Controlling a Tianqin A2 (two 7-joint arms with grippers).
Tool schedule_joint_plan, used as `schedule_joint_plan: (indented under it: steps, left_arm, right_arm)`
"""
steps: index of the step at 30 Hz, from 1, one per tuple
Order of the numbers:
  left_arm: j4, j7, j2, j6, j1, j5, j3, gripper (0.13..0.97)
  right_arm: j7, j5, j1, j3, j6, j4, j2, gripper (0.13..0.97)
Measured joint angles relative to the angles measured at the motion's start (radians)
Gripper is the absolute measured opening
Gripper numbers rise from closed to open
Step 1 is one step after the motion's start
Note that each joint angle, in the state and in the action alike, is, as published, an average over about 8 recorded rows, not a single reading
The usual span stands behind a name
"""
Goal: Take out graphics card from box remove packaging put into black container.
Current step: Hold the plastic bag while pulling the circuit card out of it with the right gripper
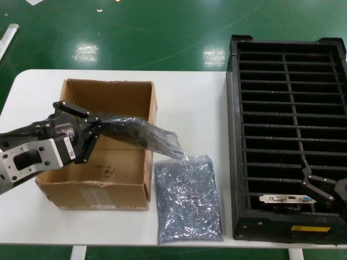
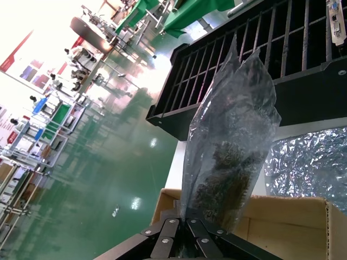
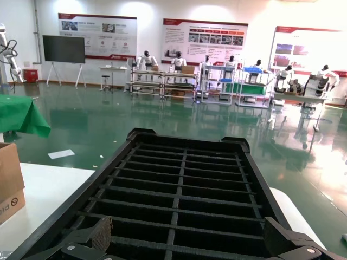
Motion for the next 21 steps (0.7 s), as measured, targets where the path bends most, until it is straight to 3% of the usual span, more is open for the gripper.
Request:
schedule_joint_plan:
  steps: [11, 21]
  left_arm:
    - [0.000, 0.000, 0.000, 0.000, 0.000, 0.000, 0.000, 0.138]
    - [0.000, 0.000, 0.000, 0.000, 0.000, 0.000, 0.000, 0.138]
  right_arm:
    - [-0.014, -0.014, 0.090, -0.070, -0.014, -0.015, -0.042, 0.965]
    - [-0.103, -0.021, 0.197, -0.079, -0.101, -0.051, -0.097, 0.935]
